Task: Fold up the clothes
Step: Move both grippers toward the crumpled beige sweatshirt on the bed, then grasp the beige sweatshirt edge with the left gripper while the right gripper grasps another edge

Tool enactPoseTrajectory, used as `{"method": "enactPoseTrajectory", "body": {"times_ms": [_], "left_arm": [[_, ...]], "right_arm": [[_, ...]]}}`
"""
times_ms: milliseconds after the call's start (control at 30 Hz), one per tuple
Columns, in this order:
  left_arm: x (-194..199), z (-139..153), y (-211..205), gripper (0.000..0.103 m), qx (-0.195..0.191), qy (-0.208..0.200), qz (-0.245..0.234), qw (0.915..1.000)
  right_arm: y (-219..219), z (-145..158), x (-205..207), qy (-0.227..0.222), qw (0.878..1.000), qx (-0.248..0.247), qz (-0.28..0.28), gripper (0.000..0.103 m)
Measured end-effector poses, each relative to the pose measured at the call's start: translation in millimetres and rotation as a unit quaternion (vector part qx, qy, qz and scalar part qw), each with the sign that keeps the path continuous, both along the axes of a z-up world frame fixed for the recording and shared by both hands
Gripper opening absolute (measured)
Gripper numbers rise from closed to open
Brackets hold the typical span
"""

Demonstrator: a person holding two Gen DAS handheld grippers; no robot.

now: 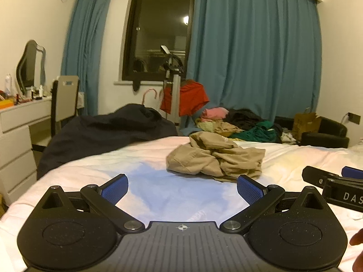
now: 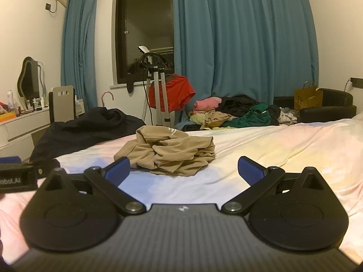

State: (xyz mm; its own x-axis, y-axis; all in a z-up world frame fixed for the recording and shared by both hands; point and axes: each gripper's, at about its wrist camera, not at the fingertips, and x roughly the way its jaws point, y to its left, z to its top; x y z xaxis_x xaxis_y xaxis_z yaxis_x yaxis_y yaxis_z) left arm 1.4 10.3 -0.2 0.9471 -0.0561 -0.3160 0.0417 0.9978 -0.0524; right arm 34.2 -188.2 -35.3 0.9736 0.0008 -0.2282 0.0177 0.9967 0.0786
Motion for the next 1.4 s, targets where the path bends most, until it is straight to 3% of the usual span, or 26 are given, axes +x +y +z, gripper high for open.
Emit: {"method": "enactPoseTrajectory", "body": {"times_ms": [133, 233, 367, 467, 633, 800, 900, 933, 1033, 1100, 1133, 1200, 1300, 1400], "left_arm": [[6, -6, 5, 0.103, -0.014, 0.020, -0.003, 0.9997], [17, -17, 6, 0.102, -0.033, 0.053, -0.028, 0.9977], [49, -36, -3, 0.095, -0.007, 0.097, -0.031, 0.9948], [87, -42, -5, 0.092, 0.000, 0.115, -0.026, 0.9931], [158, -46, -9, 0.092, -0.006, 0.127, -0.013, 0.9918], [233, -54, -17, 0.092, -0.075, 0.134, -0.012, 0.9881], [271, -68, -27, 0.090, -0.084, 0.139, -0.012, 0.9867], [284, -74, -30, 0.087, -0.081, 0.142, -0.009, 0.9865], [317, -90, -34, 0.065, -0.084, 0.154, -0.016, 0.9843], [326, -93, -31, 0.043, -0.101, 0.156, -0.024, 0.9824], [326, -91, -29, 0.036, -0.102, 0.157, -0.025, 0.9820], [320, -82, -28, 0.011, -0.091, 0.157, -0.030, 0.9830], [292, -58, -32, 0.007, -0.045, 0.135, -0.047, 0.9888], [250, -32, -32, 0.006, -0.032, 0.117, -0.060, 0.9908]], "right_arm": [[-4, 11, -5, 0.009, 0.999, 0.007, -0.033, 0.103], [-21, 23, -15, 0.001, 0.997, 0.059, -0.053, 0.103], [-41, 31, -20, 0.018, 0.994, 0.104, -0.020, 0.103], [-44, 31, -24, 0.019, 0.996, 0.079, -0.023, 0.103], [-56, 15, -11, 0.031, 0.994, 0.106, -0.021, 0.103], [-55, -5, 8, 0.055, 0.994, 0.098, -0.006, 0.103], [-51, -19, 20, 0.062, 0.994, 0.087, 0.003, 0.103], [-50, -24, 25, 0.064, 0.995, 0.082, 0.005, 0.103], [-47, -39, 38, 0.070, 0.995, 0.067, 0.012, 0.103], [-48, -49, 45, 0.074, 0.994, 0.075, 0.018, 0.103], [-49, -55, 48, 0.076, 0.994, 0.079, 0.022, 0.103], [-50, -61, 54, 0.080, 0.992, 0.091, 0.026, 0.103], [-52, -64, 59, 0.073, 0.991, 0.106, 0.028, 0.103], [-50, -60, 55, 0.061, 0.992, 0.109, 0.023, 0.103]]}}
